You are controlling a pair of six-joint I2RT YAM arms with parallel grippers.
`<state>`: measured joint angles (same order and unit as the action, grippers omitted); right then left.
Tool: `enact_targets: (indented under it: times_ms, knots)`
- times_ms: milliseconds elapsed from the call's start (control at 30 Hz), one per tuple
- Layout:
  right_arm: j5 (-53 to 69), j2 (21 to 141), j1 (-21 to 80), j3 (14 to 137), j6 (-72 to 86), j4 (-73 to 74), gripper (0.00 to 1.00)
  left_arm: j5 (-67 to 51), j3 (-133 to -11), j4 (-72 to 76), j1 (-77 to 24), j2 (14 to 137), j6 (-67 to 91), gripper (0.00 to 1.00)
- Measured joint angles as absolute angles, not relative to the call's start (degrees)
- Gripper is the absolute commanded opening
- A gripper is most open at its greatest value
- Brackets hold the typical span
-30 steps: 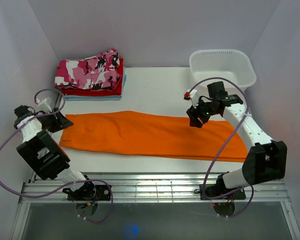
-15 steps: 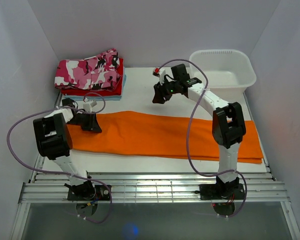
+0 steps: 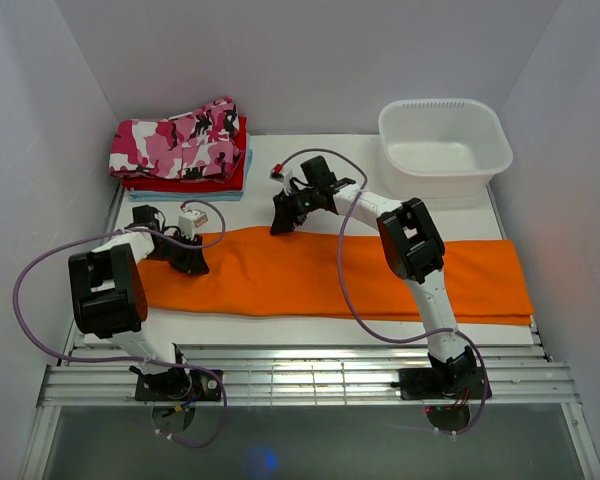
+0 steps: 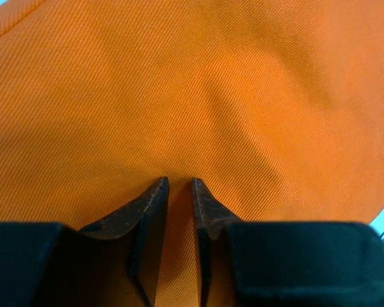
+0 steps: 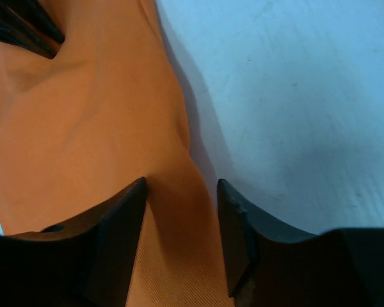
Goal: Fold and stack the trousers
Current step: Fold the trousers
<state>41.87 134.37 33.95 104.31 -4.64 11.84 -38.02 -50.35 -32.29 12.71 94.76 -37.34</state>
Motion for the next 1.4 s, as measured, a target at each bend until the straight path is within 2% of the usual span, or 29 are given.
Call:
enact_targets:
  times_ms: [100,133,200,300,433,700,900,1067,1400]
  knots:
    - [43.68,134.39,34.96,102.74,-5.10,11.35,0.34,-38.17,-52.23,-34.76,12.53,95.88,-37.26,0.39]
    - [44.34,134.39,35.18,102.43,-5.17,11.33,0.23,-38.13,-52.84,-35.44,12.56,96.31,-37.10,0.39]
    - [45.74,134.21,35.31,101.34,-5.37,10.35,0.08,-37.80,-54.00,-36.56,12.56,96.99,-36.47,0.39]
    - [46.76,131.98,35.29,96.53,-5.63,7.57,0.08,-36.75,-55.42,-37.56,12.58,97.23,-35.20,0.40]
    - [44.69,124.33,36.14,87.37,-8.58,5.15,0.08,-35.79,-58.02,-37.74,13.02,96.79,-32.38,0.46]
    - [28.84,108.16,45.74,68.93,-20.82,-5.39,0.08,-38.17,-66.11,-36.36,13.10,93.54,-19.22,0.56]
    - [10.48,107.77,55.96,56.14,-30.41,-18.02,0.08,-41.12,-70.74,-36.53,12.14,95.70,-11.31,0.58]
    - [-0.62,107.72,60.20,51.81,-35.40,-26.63,0.08,-40.34,-71.29,-39.07,7.73,97.78,-9.82,0.60]
    - [-9.45,109.36,62.26,47.00,-38.57,-38.11,0.08,-33.32,-72.16,-42.44,-9.96,98.32,-10.15,0.60]
